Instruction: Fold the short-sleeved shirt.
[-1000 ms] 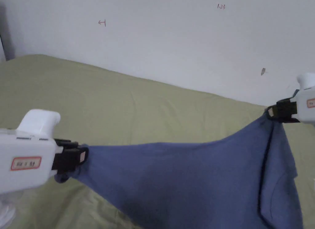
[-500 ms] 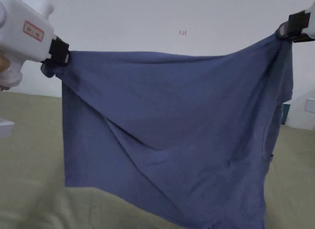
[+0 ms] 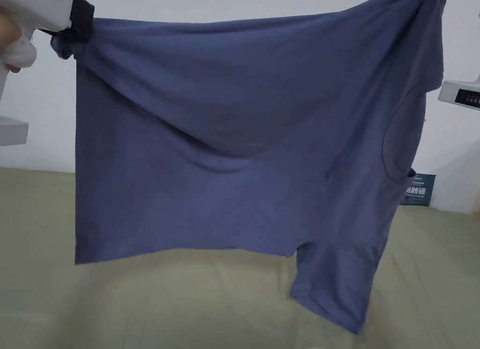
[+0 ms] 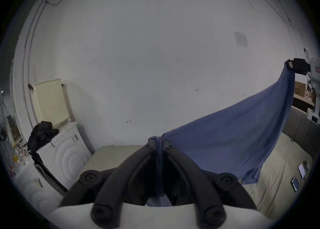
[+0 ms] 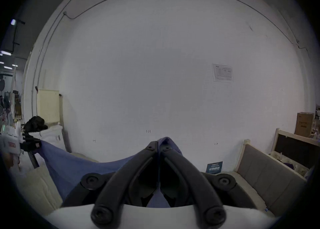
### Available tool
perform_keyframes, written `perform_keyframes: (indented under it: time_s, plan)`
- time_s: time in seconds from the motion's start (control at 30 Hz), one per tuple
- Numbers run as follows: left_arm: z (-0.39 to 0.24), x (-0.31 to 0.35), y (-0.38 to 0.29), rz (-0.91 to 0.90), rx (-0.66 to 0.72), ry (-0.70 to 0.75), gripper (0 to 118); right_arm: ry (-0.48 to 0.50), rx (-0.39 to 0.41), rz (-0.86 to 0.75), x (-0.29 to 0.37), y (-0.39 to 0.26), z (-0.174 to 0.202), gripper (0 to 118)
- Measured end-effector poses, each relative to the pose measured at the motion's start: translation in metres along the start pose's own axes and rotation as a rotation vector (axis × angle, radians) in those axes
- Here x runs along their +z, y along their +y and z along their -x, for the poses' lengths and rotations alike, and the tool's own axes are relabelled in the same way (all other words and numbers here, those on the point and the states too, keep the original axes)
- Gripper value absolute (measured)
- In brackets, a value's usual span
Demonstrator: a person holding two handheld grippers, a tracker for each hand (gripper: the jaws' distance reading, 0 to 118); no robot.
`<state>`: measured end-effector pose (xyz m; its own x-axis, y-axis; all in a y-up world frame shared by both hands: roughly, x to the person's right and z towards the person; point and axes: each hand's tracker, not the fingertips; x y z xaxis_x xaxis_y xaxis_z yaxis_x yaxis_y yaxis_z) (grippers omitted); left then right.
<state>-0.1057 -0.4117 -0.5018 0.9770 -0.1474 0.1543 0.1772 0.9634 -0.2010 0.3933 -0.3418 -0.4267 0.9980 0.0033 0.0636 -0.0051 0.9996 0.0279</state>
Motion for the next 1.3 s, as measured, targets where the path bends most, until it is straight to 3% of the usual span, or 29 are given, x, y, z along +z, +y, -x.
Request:
perform_keyframes:
  time_s: [0.2, 0.33, 0.47, 0.6, 0.7, 0.77, 0.9, 1.03, 1.17, 1.3]
  plan:
    - [0.011, -0.012, -0.022, 0.013, 0.040, -0.045, 7, 0.015, 0.009, 0.066, 0.004, -0.028, -0.003, 0]
    - [0.001, 0.008, -0.076, 0.098, 0.148, -0.160, 7, 0.036, 0.043, 0.145, 0.052, -0.072, 0.017, 0]
    - [-0.005, 0.026, -0.136, 0.142, 0.190, -0.220, 7, 0.086, 0.071, 0.202, 0.052, -0.108, 0.000, 0]
    - [-0.012, 0.065, -0.192, 0.170, 0.159, -0.225, 7, 0.115, 0.049, 0.242, 0.097, -0.141, -0.001, 0]
    - [-0.016, 0.090, -0.228, 0.221, 0.243, -0.262, 7, 0.119, 0.027, 0.285, 0.130, -0.166, -0.009, 0]
    - [-0.013, 0.111, -0.249, 0.220, 0.203, -0.235, 7, 0.103, 0.010, 0.306, 0.157, -0.183, -0.010, 0]
    - [-0.015, 0.150, -0.295, 0.289, 0.253, -0.265, 7, 0.126, -0.070, 0.350, 0.200, -0.218, -0.021, 0]
    - [-0.020, 0.183, -0.333, 0.321, 0.233, -0.269, 7, 0.147, -0.055, 0.382, 0.246, -0.258, -0.013, 0]
    - [-0.018, 0.209, -0.371, 0.369, 0.311, -0.291, 7, 0.144, -0.075, 0.446, 0.286, -0.304, -0.013, 0]
    - [-0.014, 0.223, -0.398, 0.398, 0.302, -0.295, 7, 0.161, -0.119, 0.545, 0.318, -0.343, -0.014, 0]
